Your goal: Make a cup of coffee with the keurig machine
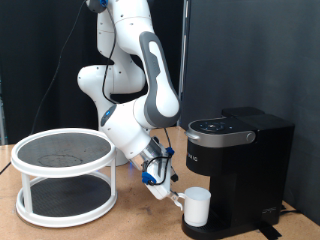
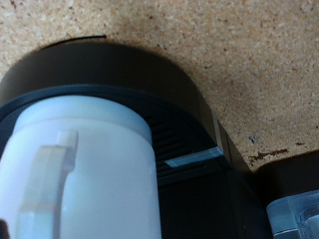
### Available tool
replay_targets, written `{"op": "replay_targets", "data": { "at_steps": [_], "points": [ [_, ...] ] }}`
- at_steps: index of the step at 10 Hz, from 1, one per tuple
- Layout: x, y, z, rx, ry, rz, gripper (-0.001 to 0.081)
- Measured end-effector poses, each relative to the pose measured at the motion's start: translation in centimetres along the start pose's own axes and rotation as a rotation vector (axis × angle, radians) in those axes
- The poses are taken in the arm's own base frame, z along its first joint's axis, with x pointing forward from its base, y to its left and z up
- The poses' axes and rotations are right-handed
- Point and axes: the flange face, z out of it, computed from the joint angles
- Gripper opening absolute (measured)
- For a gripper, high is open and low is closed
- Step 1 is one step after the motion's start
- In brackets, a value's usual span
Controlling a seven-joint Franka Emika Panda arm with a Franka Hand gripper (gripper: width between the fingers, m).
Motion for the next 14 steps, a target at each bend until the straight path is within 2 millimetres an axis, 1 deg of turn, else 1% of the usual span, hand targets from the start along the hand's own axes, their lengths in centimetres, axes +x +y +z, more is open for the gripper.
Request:
{"op": "replay_targets", "data": {
  "at_steps": [2,3,5,7,8,10,14],
  "points": [
    [0.2,0.1,0.1,0.003,-0.019,-0.002,0.0734],
    [0.7,-0.1,-0.1,0.030,-0.026,-0.004,0.0734],
    [2.4,-0.7,-0.5,0.092,-0.034,-0.004,0.0734],
    [3.6,-0.9,-0.4,0.090,-0.025,0.012,0.0734],
    [3.9,-0.9,-0.2,0.081,-0.021,0.018,0.0734],
    [3.9,-0.8,0.1,0.065,-0.036,0.032,0.0734],
    [3.3,-0.4,0.3,0.048,-0.061,0.030,0.0734]
  ]
}}
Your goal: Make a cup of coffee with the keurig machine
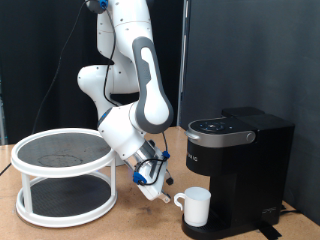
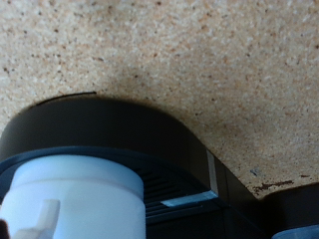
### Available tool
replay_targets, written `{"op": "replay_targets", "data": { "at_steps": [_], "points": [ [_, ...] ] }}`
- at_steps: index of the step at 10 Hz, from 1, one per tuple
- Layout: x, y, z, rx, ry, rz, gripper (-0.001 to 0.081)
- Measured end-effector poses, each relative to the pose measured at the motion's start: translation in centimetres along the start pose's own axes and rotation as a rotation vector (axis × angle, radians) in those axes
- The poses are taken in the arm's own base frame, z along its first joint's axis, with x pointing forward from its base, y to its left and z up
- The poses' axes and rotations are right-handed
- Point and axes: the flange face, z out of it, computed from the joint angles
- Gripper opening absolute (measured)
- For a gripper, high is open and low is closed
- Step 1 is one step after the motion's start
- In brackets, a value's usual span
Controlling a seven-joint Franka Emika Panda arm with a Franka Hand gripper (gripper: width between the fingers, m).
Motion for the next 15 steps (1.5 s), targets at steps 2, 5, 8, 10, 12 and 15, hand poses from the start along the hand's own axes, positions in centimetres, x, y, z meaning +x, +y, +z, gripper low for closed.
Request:
{"op": "replay_targets", "data": {
  "at_steps": [2,5,8,10,12,15],
  "points": [
    [-0.3,0.3,0.2,-0.005,-0.002,-0.007,0.0734],
    [-0.6,0.8,0.6,-0.013,0.000,-0.017,0.0734],
    [-0.9,1.1,0.8,-0.018,0.000,-0.026,0.0734],
    [-1.0,1.3,0.9,-0.021,0.000,-0.030,0.0734],
    [-1.1,1.4,0.9,-0.022,-0.002,-0.030,0.0734],
    [-0.3,1.3,0.9,-0.029,0.036,-0.054,0.0734]
  ]
}}
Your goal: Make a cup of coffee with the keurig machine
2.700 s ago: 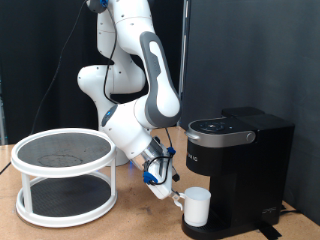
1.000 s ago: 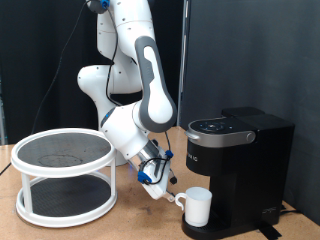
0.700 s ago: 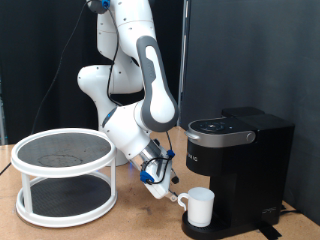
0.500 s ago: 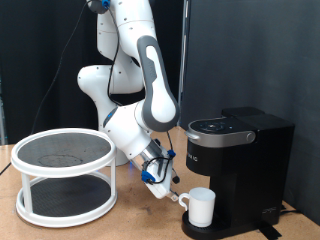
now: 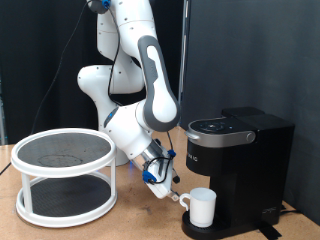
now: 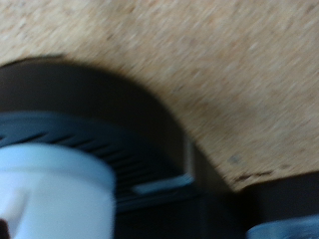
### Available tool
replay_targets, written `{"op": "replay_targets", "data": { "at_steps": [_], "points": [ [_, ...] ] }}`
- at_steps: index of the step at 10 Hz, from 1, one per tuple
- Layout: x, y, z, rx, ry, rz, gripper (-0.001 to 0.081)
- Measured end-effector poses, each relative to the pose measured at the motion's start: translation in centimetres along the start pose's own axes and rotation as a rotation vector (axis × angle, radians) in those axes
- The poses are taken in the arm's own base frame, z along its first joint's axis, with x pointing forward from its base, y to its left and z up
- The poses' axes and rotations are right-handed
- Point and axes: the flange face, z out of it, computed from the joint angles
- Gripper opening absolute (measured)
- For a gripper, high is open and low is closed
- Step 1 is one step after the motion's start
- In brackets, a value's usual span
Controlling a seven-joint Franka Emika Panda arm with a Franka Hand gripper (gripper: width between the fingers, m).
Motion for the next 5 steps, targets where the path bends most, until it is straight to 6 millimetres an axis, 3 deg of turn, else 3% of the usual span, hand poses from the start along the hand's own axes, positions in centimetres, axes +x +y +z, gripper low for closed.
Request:
{"op": "replay_targets", "data": {
  "at_steps": [5],
  "points": [
    [1.7,-1.0,-1.0,0.018,0.030,0.006,0.0734]
  ]
}}
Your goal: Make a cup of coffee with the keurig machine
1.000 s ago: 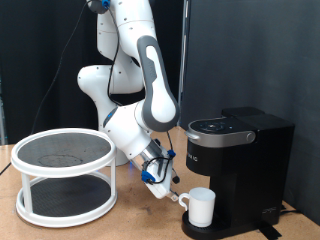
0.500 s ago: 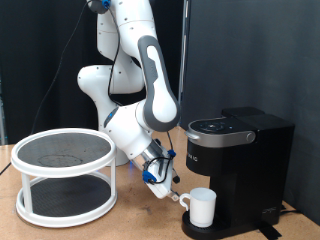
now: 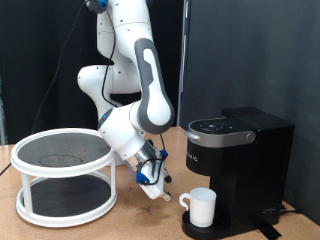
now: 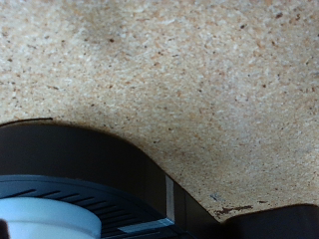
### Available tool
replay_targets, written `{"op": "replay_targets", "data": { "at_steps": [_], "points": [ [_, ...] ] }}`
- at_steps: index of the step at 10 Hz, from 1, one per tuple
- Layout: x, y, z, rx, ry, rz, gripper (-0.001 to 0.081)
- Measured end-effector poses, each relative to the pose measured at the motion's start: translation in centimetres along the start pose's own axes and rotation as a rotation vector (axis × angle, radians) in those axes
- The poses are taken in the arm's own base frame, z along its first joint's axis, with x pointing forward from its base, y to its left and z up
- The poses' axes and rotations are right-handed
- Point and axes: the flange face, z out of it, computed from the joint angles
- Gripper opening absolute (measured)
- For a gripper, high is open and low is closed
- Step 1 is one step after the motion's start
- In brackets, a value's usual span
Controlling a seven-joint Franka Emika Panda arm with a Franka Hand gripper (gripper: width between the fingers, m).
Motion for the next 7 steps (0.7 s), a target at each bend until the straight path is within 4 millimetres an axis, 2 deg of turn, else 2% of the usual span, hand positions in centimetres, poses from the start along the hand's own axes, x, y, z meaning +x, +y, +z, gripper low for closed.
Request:
{"op": "replay_targets", "data": {
  "at_steps": [3,7],
  "points": [
    [0.6,0.4,0.2,-0.075,0.010,-0.017,0.0734],
    [2.1,2.4,-2.6,-0.187,-0.070,-0.056,0.0734]
  ]
}}
